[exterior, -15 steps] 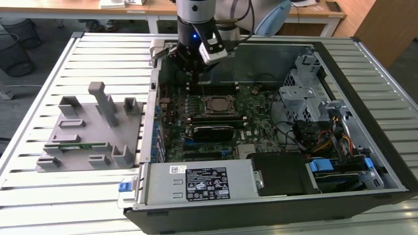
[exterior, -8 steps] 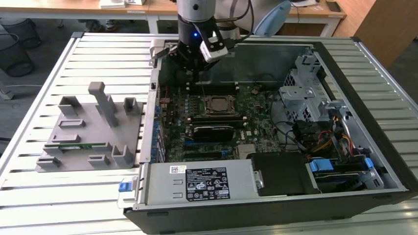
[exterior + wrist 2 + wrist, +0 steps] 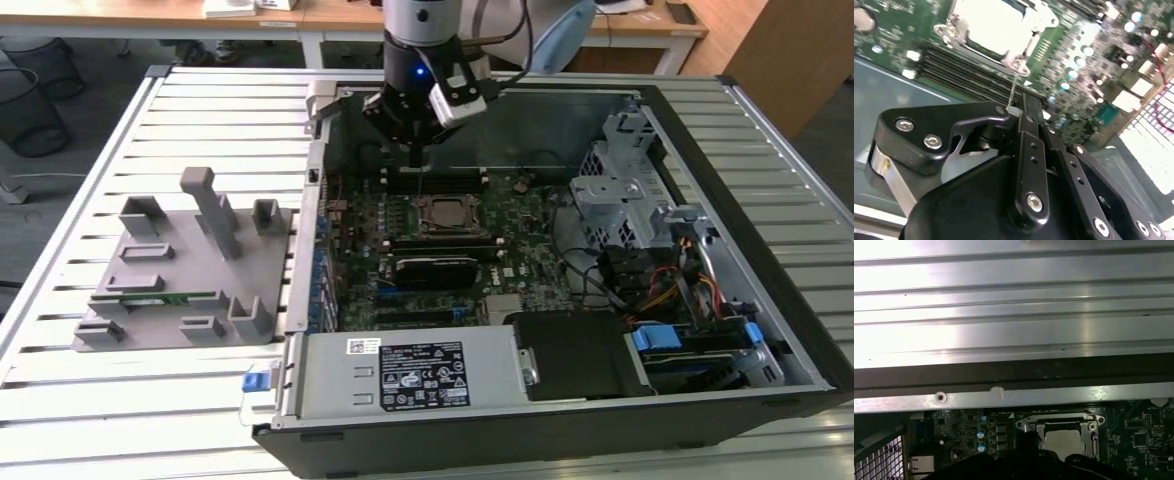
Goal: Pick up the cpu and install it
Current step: 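Install the first cpu locking lever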
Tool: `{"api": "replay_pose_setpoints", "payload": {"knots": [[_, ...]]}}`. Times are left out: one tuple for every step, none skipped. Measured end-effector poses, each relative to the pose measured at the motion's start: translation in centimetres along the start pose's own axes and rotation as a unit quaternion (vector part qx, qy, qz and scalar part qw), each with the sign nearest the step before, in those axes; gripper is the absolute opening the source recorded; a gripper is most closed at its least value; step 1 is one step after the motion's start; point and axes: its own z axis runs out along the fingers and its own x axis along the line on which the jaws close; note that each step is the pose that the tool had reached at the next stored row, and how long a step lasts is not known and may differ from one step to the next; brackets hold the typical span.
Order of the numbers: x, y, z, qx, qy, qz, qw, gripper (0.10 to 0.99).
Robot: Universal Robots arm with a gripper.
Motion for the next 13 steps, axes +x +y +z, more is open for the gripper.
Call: {"api": "replay_pose_setpoints", "payload": {"knots": [[-0.41, 0.03, 0.00, 0.0000, 0.0000, 0.000, 1.0000, 0.106], [-0.82, 0.06, 0.01, 0.0000, 0.0000, 0.000, 1.0000, 0.106], [-1.22, 0.09, 0.01, 0.0000, 0.0001, -0.001, 1.0000, 0.106], [-1.64, 0.12, 0.02, 0.0000, 0.0000, -0.001, 1.0000, 0.106], [-2.06, 0.14, 0.04, 0.0001, 0.0001, -0.001, 1.0000, 0.106], [-2.38, 0.17, 0.09, 0.0000, 0.0001, -0.002, 1.0000, 0.106], [-2.54, 0.18, 0.12, -0.0003, 0.0001, -0.003, 1.0000, 0.106], [-2.61, 0.17, 0.15, -0.0012, 0.0002, -0.005, 1.0000, 0.106], [-2.63, 0.18, 0.18, -0.0019, 0.0004, -0.010, 0.9999, 0.106], [-2.64, 0.18, 0.23, -0.0021, 0.0004, -0.017, 0.9999, 0.106], [-2.64, 0.17, 0.28, -0.0020, 0.0005, -0.019, 0.9998, 0.106], [-2.64, 0.15, 0.32, -0.0020, 0.0005, -0.019, 0.9998, 0.106], [-2.66, 0.12, 0.38, -0.0021, 0.0005, -0.019, 0.9998, 0.106]]}}
